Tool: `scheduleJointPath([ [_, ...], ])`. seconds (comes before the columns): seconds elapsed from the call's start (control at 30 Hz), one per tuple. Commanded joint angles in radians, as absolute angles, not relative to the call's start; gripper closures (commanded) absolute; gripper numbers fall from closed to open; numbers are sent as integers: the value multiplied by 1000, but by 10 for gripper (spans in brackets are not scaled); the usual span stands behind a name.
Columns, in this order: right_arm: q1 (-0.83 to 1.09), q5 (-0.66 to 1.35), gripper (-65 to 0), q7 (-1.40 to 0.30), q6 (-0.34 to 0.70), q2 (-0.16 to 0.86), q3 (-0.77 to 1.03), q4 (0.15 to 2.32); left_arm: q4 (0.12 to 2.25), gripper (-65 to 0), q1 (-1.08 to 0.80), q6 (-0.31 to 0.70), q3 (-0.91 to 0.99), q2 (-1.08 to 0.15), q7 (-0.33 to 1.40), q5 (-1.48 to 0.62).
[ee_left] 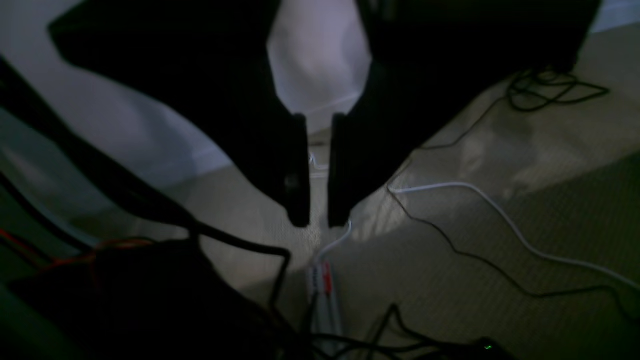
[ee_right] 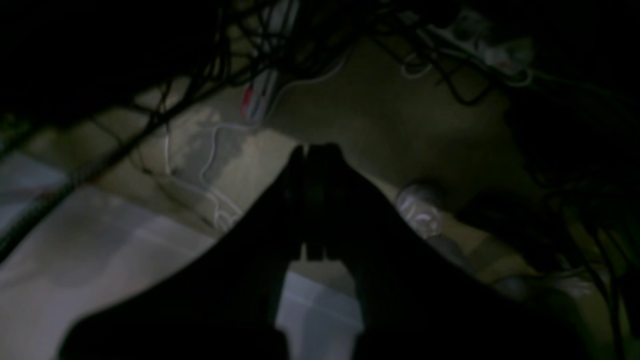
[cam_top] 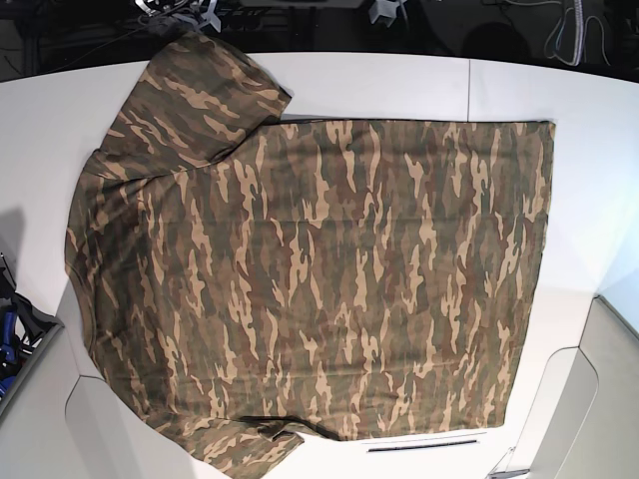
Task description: Fold the T-shirt properly
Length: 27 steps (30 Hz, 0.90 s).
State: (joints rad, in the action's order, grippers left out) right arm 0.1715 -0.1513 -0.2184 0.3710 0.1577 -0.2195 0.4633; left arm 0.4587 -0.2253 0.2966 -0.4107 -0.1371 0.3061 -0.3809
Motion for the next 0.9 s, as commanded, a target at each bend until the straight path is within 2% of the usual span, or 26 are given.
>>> scheduleJointPath([
  [0.0, 190, -141, 0, -217, 407, 173, -217, 487, 487, -74, -256, 303, -411, -156, 309, -398],
  [0.23, 345, 83, 0, -217, 572, 287, -217, 690, 712, -74, -429, 307, -360, -242, 319, -481],
  [0.37, 457, 185, 0, -217, 581, 362, -217, 850, 848, -74, -541, 400, -225, -265, 348, -490],
  [0.53, 610, 254, 0, -218, 581, 459, -217, 1097, 1047, -73, -672, 529, -21, -266, 487, -606],
  [0.67, 732, 273, 0, -221, 581, 532, -215, 1313, 1232, -73, -785, 561, 106, -266, 561, -685],
  [0.87, 887, 274, 0, -221, 580, 602, -146, 1631, 1503, -73, -950, 566, 285, -266, 581, -752],
])
